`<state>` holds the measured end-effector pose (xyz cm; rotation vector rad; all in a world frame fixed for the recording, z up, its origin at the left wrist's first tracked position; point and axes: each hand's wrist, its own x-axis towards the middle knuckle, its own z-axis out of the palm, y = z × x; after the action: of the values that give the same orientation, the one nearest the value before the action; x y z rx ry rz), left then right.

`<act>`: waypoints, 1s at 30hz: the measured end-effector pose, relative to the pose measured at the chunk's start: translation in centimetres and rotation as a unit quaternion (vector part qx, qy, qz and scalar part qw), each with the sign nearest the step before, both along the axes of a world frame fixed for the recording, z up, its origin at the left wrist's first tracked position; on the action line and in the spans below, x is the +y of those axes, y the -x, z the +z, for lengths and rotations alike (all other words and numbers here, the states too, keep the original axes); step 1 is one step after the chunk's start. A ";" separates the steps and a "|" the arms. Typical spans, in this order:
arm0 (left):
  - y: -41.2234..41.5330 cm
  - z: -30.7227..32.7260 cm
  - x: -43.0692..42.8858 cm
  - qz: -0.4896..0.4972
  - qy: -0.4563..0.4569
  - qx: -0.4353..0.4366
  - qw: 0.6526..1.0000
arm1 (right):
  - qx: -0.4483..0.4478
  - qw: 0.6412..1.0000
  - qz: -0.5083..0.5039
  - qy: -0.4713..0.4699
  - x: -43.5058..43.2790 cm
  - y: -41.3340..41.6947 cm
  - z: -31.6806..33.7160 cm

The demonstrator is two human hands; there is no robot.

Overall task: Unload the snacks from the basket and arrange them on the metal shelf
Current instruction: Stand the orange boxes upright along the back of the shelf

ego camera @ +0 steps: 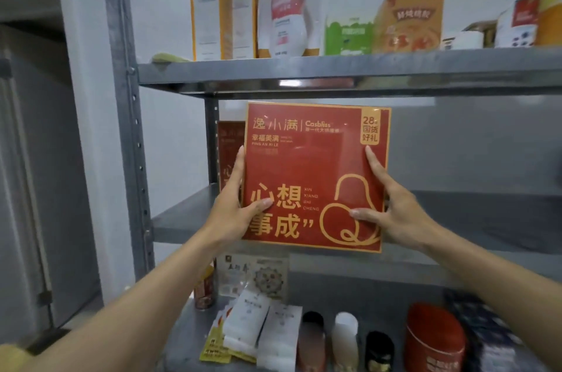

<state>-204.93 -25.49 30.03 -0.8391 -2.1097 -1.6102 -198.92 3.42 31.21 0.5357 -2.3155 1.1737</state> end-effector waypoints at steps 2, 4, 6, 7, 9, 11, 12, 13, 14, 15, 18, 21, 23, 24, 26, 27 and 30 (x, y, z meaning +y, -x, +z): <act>3.0 0.3 2.1 -0.007 0.006 0.007 1.000 | 0.000 1.000 -0.020 0.006 1.9 2.2 0.0; 5.8 0.5 4.3 -0.015 0.018 0.015 1.000 | -0.004 0.999 -0.037 0.019 3.5 4.4 -0.1; 8.6 0.7 6.1 -0.018 0.027 0.018 0.999 | 0.002 0.998 -0.054 0.009 5.0 6.7 0.0; 10.1 0.8 6.9 -0.026 0.031 0.018 0.999 | 0.005 0.998 -0.061 0.003 5.7 7.7 0.1; 12.8 1.0 8.5 -0.041 0.033 0.018 0.998 | 0.010 0.998 -0.067 0.010 7.0 9.7 0.1; 15.2 1.1 10.1 -0.043 0.022 0.010 0.999 | 0.010 0.997 -0.077 0.020 8.3 11.7 0.0; 16.4 1.1 10.8 -0.041 0.016 0.007 0.999 | 0.010 0.996 -0.084 0.021 9.0 12.7 0.0; 17.4 1.0 11.5 -0.040 0.013 0.004 0.999 | 0.011 0.996 -0.089 0.020 9.6 13.8 -0.1; 18.5 1.0 12.2 -0.042 0.010 -0.003 0.999 | 0.010 0.996 -0.091 0.019 10.2 14.8 -0.1; 19.5 0.9 12.8 -0.043 0.009 -0.010 0.999 | 0.008 0.996 -0.092 0.018 10.7 15.7 -0.1; 22.0 0.5 14.5 -0.031 0.008 -0.028 0.999 | 0.004 0.995 -0.094 0.018 12.2 18.4 -0.4; 24.0 -0.1 15.9 -0.018 0.008 -0.039 0.999 | -0.005 0.995 -0.100 0.015 13.4 20.9 -0.8; 25.3 -0.6 16.5 -0.017 0.005 -0.048 0.999 | -0.016 0.994 -0.104 0.008 14.1 22.4 -1.0; 25.8 -0.8 16.7 -0.015 0.006 -0.053 0.998 | -0.018 0.995 -0.103 0.002 14.4 23.0 -1.1; 26.6 -1.3 17.1 -0.003 0.014 -0.061 0.998 | -0.014 0.995 -0.102 -0.018 14.8 24.0 -1.3; 26.9 -1.5 17.3 0.009 0.020 -0.062 0.998 | -0.010 0.994 -0.104 -0.030 14.9 24.4 -1.3; 27.9 -1.9 17.7 0.033 0.028 -0.066 0.997 | 0.007 0.991 -0.122 -0.058 15.2 25.6 -1.4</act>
<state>-232.79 -7.75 28.10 -0.6889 -2.2580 -1.6192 -224.53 18.61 29.84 0.2885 -2.3683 0.9223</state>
